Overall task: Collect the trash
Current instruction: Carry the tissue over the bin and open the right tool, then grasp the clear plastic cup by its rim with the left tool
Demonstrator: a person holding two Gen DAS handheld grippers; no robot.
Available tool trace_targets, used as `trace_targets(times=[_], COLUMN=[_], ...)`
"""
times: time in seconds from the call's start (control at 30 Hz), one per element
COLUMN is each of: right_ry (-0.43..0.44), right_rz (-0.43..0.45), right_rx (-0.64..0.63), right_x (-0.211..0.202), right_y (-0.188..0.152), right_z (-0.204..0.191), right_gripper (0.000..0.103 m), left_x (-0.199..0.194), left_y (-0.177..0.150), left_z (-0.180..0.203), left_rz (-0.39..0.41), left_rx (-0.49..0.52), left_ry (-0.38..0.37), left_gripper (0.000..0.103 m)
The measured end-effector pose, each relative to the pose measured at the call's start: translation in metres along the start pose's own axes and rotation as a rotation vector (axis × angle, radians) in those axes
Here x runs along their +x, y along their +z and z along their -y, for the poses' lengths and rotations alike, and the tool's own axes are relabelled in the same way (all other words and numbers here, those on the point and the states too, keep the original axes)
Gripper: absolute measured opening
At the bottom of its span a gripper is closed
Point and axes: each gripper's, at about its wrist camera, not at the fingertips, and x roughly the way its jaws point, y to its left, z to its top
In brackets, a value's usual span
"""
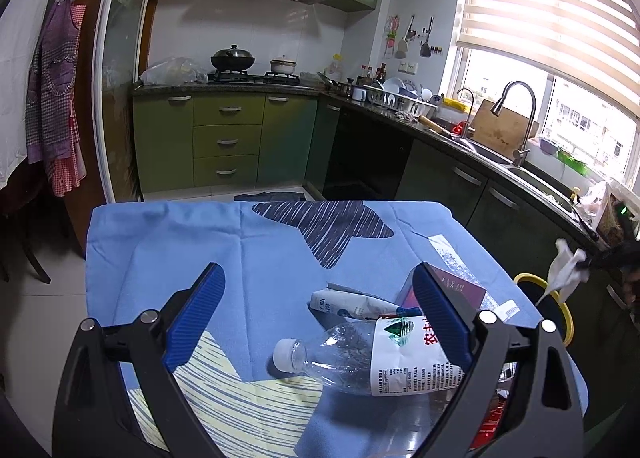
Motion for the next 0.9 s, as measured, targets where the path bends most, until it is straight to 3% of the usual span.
trace_targets(times=[0.07, 0.13, 0.17, 0.2, 0.5, 0.63, 0.77, 0.9], right_ry=[-0.014, -0.032, -0.04, -0.051, -0.003, 0.031, 0.062, 0.088], right_rz=[-0.046, -0.091, -0.1, -0.1, -0.057, -0.057, -0.069, -0.074], right_rx=[0.026, 0.036, 0.04, 0.042, 0.033, -0.005, -0.039, -0.066], right_x=[0.023, 0.042, 0.047, 0.049, 0.017, 0.007, 0.005, 0.004], right_y=[-0.002, -0.004, -0.005, -0.006, -0.029, -0.041, -0.05, -0.06], right_z=[0.014, 0.025, 0.029, 0.031, 0.024, 0.01, -0.004, -0.009], right_gripper=[0.011, 0.033, 0.06, 0.069, 0.07, 0.07, 0.07, 0.07], left_x=[0.002, 0.003, 0.004, 0.004, 0.005, 0.009, 0.027, 0.052], left_y=[0.0, -0.001, -0.001, -0.001, -0.002, -0.002, -0.005, -0.007], left_z=[0.001, 0.002, 0.003, 0.004, 0.011, 0.019, 0.033, 0.031], left_rz=[-0.007, -0.013, -0.015, -0.016, -0.04, -0.098, -0.229, -0.369], left_rx=[0.002, 0.008, 0.013, 0.018, 0.033, 0.033, 0.042, -0.017], left_ry=[-0.001, -0.004, -0.004, -0.005, -0.031, -0.093, -0.182, -0.271], left_gripper=[0.09, 0.09, 0.09, 0.09, 0.091, 0.091, 0.095, 0.096])
